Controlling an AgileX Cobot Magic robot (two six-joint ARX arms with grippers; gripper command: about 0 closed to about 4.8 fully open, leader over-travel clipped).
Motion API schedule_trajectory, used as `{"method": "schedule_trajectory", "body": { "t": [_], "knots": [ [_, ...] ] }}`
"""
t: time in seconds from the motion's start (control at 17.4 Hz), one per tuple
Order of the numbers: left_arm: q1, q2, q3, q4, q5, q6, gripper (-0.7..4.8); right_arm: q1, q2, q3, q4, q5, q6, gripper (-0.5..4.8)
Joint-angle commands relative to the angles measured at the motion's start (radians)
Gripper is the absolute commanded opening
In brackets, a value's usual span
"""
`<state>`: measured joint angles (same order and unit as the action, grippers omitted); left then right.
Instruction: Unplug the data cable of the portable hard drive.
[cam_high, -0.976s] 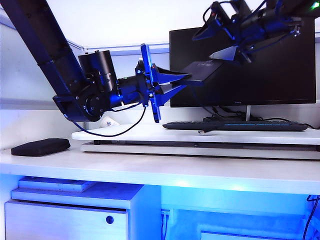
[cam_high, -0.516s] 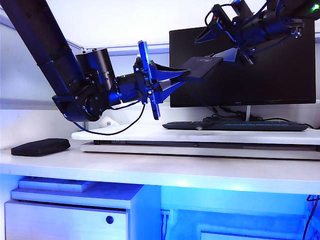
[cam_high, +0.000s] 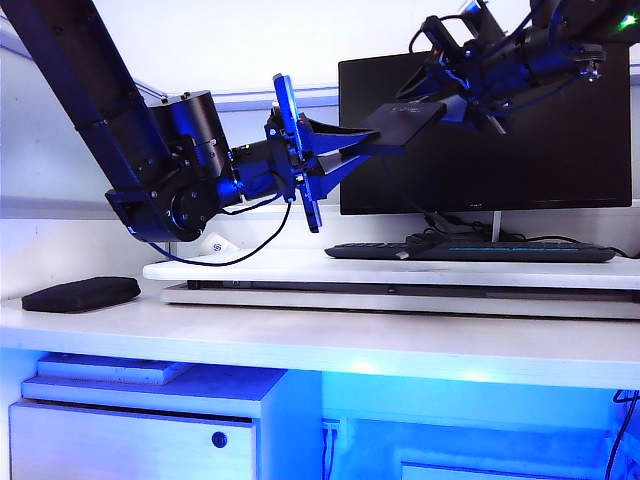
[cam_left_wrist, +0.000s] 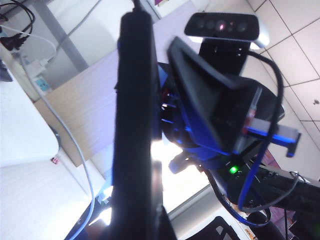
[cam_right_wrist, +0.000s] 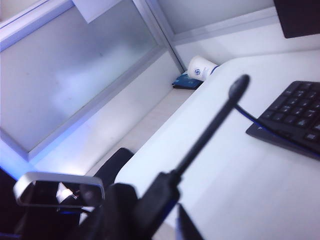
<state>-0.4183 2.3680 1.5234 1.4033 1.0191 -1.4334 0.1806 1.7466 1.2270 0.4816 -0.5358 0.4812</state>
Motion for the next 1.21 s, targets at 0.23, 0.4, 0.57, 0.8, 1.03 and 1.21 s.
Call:
{"method": "schedule_trajectory", "body": {
  "t": [0.23, 0.4, 0.57, 0.8, 1.03, 1.21],
  "knots": [
    [-0.003, -0.011, 0.006, 0.028, 0.008, -0.007, -0.06, 0.001, 0.011, 0.02, 0.051, 0.014, 0.002, 1.5],
    [-0.003, -0.011, 0.006, 0.028, 0.011, -0.008, -0.06, 0.001, 0.014, 0.02, 0.057, 0.014, 0.002, 1.47],
    [-0.003, -0.011, 0.006, 0.028, 0.014, -0.008, -0.06, 0.001, 0.031, 0.02, 0.076, 0.014, 0.002, 0.68],
    [-0.003, -0.011, 0.006, 0.028, 0.015, -0.008, -0.06, 0.001, 0.031, 0.02, 0.077, 0.021, 0.002, -0.05],
    [-0.003, -0.011, 0.006, 0.028, 0.019, -0.008, -0.06, 0.001, 0.031, 0.02, 0.077, 0.021, 0.002, -0.05],
    [-0.004, -0.011, 0.006, 0.027, 0.041, -0.018, -0.06, 0.001, 0.031, 0.02, 0.095, 0.09, 0.001, -0.05]
  ]
}}
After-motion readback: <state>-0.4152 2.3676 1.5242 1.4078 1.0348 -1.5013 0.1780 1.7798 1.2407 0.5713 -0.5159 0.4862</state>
